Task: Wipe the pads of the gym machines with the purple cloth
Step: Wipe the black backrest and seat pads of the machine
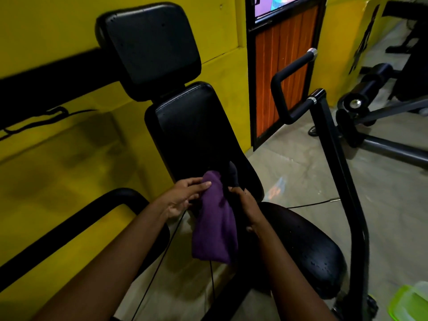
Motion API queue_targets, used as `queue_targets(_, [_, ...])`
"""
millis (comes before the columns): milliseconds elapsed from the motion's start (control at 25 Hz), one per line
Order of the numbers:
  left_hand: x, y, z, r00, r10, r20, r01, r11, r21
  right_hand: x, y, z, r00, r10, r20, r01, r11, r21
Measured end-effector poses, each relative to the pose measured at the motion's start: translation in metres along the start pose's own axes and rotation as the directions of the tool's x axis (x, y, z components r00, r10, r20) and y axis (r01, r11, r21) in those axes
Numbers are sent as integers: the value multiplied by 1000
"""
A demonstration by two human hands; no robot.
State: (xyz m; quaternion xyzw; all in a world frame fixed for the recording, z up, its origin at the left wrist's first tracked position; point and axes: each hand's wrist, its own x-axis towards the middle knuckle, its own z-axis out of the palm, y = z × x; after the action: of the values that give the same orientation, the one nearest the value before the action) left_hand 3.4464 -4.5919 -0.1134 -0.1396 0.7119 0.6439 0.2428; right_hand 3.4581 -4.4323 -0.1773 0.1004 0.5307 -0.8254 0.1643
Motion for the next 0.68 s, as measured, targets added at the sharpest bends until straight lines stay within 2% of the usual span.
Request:
queue_targets(80, [7, -1, 3, 998, -64, -26, 62, 996, -63, 1, -3, -1, 999, 47, -5, -47, 997, -62])
queue_targets(120, [10, 0, 4, 994, -65, -84, 61, 996, -58, -1, -4, 0, 1000, 18, -11, -19, 993, -114])
queue_targets(200, [17, 5, 7, 979, -14, -206, 3, 998, -55, -4, 0, 1, 984, -150, -93, 129, 971, -202])
queue_targets(280, [19, 11, 9, 968, 59, -243, -72, 996, -44, -14, 11, 9, 876, -449, -173, 374, 861, -344])
queue_targets(320, [19, 15, 8, 966, 83, -244, -93, 995, -30, -18, 17, 18, 822, -558, -117, 469, 778, -418])
queue_targets(400, [17, 25, 8, 974, 98, -204, -111, 992, -52, -16, 26, 41, 788, -615, 29, 551, 684, -479])
queue_targets(480, [15, 42, 7, 981, 153, -124, -163, 984, -75, 5, 25, 64, 760, -650, 20, 604, 694, -392])
queue_targets(560, [15, 60, 0, 965, 245, -89, -250, 967, -47, 34, 22, 82, 698, -705, -121, 664, 702, -258])
queue_targets(600, [17, 67, -8, 942, 311, -124, -311, 950, 19, 47, 20, 89, 683, -699, -212, 670, 715, -197])
queue_targets(640, [20, 73, -18, 894, 386, -226, -360, 921, 151, 60, 18, 93, 686, -665, -295, 660, 739, -133])
queue_targets(680, [26, 74, -32, 804, 467, -368, -366, 876, 313, 72, 15, 95, 695, -621, -362, 643, 763, -73])
